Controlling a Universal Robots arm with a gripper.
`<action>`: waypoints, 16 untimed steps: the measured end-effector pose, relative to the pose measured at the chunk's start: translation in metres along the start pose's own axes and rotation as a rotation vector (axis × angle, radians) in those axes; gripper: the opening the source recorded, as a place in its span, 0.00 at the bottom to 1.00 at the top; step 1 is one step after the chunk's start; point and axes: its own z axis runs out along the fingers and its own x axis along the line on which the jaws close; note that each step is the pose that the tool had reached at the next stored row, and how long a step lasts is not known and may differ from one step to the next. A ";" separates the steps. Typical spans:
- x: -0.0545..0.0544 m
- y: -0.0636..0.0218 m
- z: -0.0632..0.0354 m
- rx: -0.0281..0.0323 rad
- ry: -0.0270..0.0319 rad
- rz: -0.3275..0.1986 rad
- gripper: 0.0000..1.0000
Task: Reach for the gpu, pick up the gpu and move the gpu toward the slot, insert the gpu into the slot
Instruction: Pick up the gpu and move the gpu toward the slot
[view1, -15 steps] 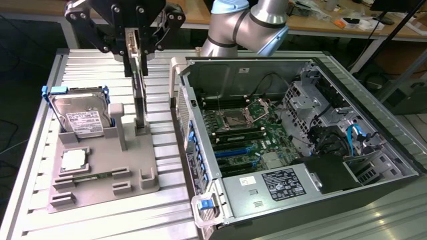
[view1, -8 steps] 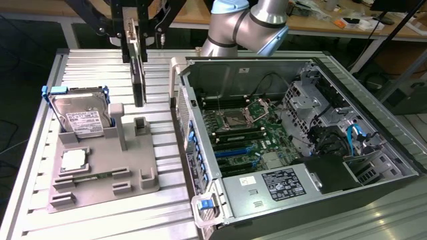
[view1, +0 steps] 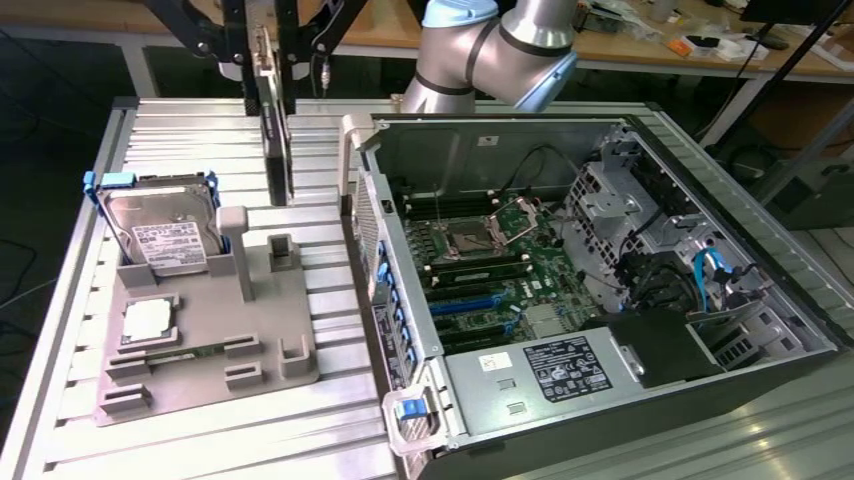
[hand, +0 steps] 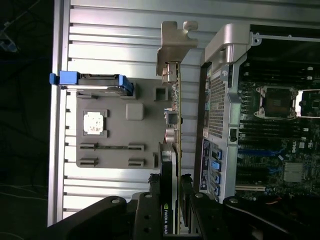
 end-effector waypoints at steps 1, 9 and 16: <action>-0.002 -0.0001 0.0001 0.0000 0.0001 0.000 0.27; -0.022 -0.0013 0.0012 0.0000 0.0001 0.000 0.27; -0.051 -0.0031 0.0029 0.0000 -0.0001 0.000 0.27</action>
